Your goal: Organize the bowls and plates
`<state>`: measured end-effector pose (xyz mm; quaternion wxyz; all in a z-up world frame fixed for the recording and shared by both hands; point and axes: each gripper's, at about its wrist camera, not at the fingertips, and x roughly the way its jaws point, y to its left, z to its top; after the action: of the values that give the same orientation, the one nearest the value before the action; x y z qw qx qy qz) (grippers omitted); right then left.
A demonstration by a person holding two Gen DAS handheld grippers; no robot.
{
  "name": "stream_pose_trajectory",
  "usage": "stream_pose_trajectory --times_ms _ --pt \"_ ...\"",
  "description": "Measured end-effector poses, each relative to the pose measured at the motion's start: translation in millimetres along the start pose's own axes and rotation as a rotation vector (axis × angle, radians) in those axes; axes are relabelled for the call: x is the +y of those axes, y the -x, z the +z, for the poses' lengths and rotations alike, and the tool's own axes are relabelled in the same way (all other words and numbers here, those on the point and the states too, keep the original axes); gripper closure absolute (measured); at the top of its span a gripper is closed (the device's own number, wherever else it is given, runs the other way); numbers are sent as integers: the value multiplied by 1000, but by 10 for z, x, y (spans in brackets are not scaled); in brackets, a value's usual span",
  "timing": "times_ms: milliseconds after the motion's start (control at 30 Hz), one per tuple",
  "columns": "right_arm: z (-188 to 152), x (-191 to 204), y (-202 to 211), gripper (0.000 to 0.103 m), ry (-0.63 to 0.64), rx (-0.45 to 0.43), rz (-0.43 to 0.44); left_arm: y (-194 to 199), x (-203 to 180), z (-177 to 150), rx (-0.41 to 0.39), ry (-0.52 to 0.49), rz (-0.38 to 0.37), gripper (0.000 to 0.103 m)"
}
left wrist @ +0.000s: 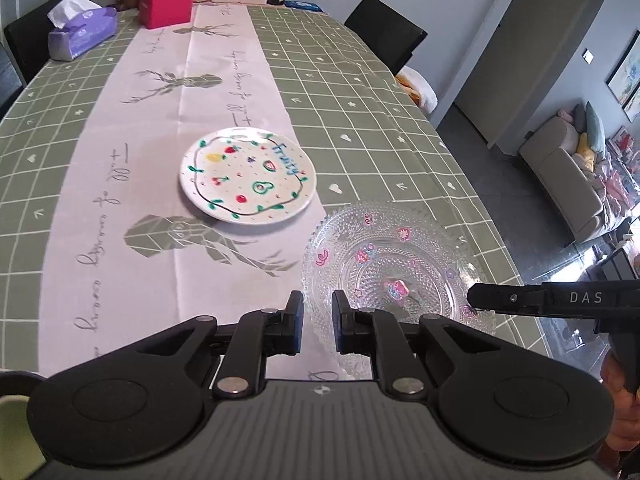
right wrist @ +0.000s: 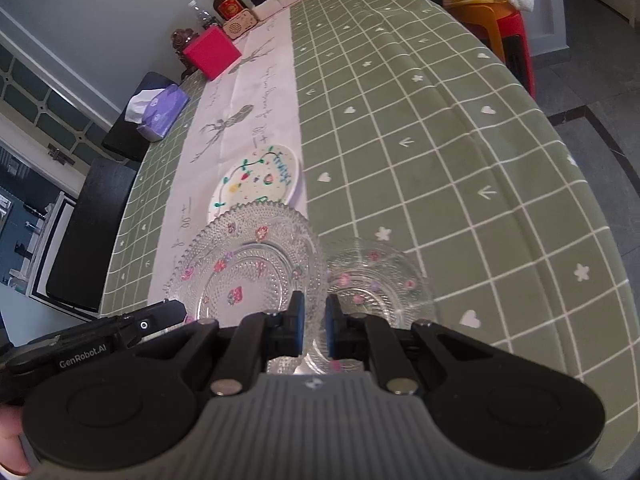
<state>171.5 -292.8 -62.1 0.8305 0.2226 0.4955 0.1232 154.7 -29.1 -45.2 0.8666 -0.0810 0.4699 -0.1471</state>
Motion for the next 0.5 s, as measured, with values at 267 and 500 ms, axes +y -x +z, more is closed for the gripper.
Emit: stream_pose_trajectory --times_ms 267,500 --pt "-83 -384 -33 95 -54 31 -70 -295 -196 -181 41 0 -26 87" --pt "-108 -421 -173 94 -59 46 -75 -384 -148 -226 37 11 -12 87"
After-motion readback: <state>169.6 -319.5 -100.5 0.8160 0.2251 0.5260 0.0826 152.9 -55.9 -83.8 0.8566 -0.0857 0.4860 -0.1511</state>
